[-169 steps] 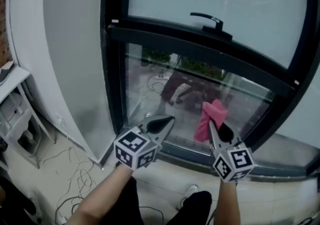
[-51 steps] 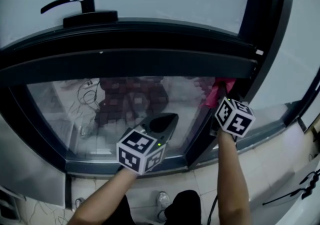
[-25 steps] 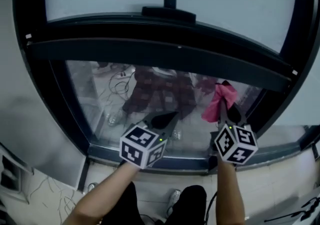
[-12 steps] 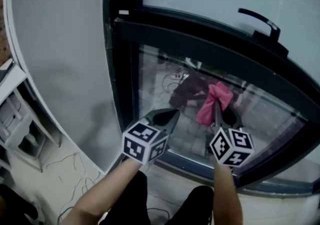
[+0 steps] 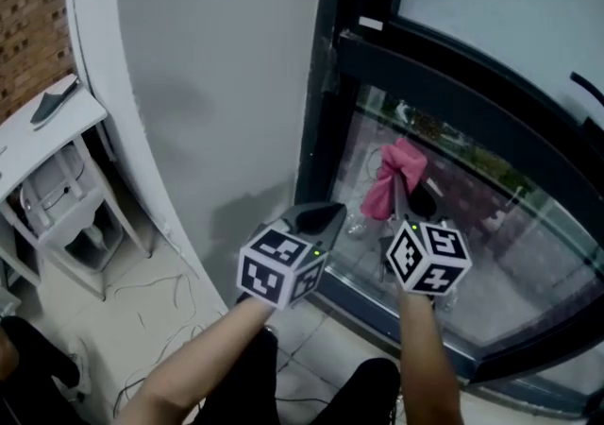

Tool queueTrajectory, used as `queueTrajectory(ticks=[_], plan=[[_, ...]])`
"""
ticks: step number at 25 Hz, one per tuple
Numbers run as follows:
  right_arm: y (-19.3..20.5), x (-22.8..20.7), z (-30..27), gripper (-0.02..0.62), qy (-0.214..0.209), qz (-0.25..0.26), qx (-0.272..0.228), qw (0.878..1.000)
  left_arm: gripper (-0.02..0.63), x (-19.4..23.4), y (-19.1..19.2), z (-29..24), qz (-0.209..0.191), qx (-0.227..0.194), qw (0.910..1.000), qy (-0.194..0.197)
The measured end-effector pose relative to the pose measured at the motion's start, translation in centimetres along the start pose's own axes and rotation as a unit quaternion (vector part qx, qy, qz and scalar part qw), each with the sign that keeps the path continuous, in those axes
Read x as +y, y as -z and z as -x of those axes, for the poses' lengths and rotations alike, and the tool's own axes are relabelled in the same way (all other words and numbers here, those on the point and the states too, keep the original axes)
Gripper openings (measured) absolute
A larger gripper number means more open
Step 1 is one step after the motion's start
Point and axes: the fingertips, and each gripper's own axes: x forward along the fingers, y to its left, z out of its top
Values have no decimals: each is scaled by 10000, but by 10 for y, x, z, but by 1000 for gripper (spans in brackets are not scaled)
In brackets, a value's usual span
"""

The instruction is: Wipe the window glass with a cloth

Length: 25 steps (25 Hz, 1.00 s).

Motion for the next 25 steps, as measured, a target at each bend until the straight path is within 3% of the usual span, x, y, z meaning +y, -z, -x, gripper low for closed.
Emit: queueTrajectory(ticks=[11,25], plan=[[23,45,-99,59,-274,-115,173,9994,6,64,10,10,245,38,9986,-458],[43,20,-122,59,497,-289,254,9980,6,66,27,14,368,75,9987,-353]])
